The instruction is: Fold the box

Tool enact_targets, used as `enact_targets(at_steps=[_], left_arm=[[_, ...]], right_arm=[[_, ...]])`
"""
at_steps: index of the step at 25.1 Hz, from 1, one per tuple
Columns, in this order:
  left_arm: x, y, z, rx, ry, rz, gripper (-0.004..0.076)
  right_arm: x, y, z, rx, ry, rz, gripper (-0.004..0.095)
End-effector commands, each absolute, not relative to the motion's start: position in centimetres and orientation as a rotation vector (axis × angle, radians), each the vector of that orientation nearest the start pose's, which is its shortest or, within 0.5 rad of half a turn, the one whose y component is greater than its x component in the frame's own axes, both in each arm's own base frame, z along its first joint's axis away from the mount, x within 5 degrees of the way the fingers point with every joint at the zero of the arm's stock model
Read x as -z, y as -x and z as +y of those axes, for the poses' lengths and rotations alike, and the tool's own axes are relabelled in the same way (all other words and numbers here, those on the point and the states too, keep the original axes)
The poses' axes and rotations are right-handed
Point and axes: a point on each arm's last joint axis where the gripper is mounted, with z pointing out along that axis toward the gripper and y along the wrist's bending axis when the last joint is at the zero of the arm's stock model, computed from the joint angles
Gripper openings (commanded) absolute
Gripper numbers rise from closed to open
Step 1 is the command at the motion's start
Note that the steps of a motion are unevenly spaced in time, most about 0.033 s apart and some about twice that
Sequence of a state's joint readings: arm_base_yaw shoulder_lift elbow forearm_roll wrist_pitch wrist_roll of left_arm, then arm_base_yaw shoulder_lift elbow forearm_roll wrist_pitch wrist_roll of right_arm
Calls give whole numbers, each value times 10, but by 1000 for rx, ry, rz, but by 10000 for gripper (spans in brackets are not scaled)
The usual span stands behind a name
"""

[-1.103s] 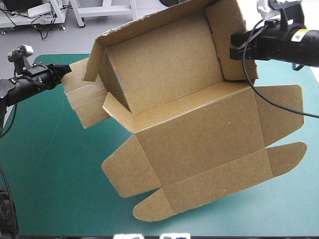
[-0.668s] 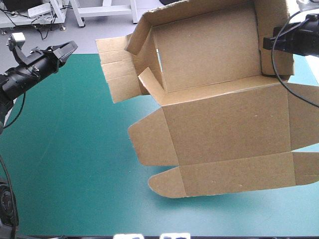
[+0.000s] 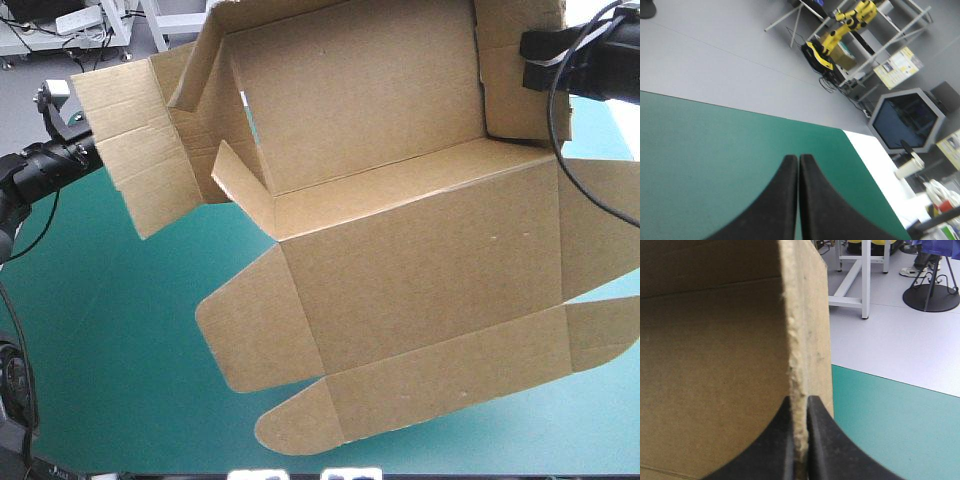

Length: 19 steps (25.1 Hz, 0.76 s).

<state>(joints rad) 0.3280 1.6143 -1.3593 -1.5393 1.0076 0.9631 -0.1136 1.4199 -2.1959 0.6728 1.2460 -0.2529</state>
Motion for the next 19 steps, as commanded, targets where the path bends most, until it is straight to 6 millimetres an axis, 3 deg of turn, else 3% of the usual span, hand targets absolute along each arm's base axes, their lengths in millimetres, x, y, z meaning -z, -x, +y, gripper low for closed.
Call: enact_targets(at_steps=[1,4,19], left_arm=[[-402,-338,26,1208,-124,1691,-3],[-407,-326,17,1316,-218,1689,-3],[-448,-287,-10,1296,-345,1612,-3]], right_arm=[[-607,-204,33,-568,317,1697,-9],[-604,-214,32,-579,308,1710,-9],[-579,-268,30,-671,305,1778,-6]])
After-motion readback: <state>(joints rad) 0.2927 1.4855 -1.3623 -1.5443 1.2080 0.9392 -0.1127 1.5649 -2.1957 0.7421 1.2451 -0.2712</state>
